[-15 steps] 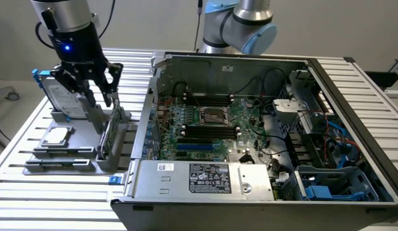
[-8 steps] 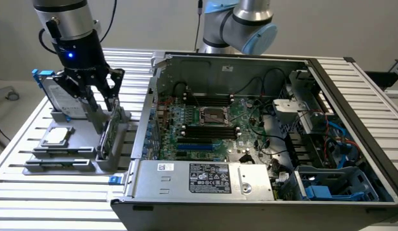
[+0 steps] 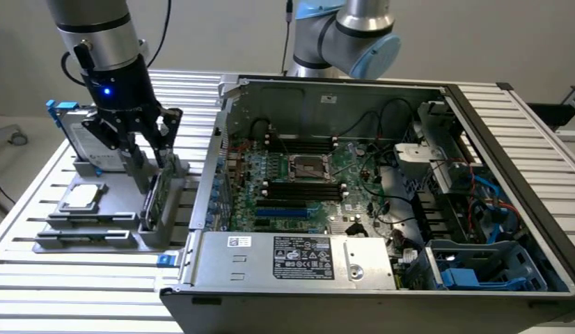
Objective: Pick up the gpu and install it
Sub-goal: 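Pick up the gpu and move the gpu toward the slot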
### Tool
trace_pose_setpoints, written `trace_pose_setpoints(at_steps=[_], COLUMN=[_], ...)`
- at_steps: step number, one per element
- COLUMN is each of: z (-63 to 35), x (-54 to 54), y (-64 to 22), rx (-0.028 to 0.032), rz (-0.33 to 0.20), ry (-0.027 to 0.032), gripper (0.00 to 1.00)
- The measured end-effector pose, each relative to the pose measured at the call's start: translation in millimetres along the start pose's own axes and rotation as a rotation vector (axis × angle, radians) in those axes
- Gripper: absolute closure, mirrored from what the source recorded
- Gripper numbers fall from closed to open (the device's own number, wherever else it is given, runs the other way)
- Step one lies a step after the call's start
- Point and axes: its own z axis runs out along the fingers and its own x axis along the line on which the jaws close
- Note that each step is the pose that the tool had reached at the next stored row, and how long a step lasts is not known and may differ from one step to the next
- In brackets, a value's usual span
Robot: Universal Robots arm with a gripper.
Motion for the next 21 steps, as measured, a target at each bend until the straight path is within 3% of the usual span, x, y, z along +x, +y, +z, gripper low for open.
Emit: trace_pose_setpoints(at_steps=[13,18,21], z=[23.9,33.2,34.7], x=[-0.6,-0.3,-1.4], y=[-1.7,-6.3,-6.5], rx=[-0.0001,-0.0004,-0.0018], rz=[-0.004,-0.004,-0.004], ry=[-0.0003,-0.0003,-0.0002], gripper=[0.58,0.58,0.58])
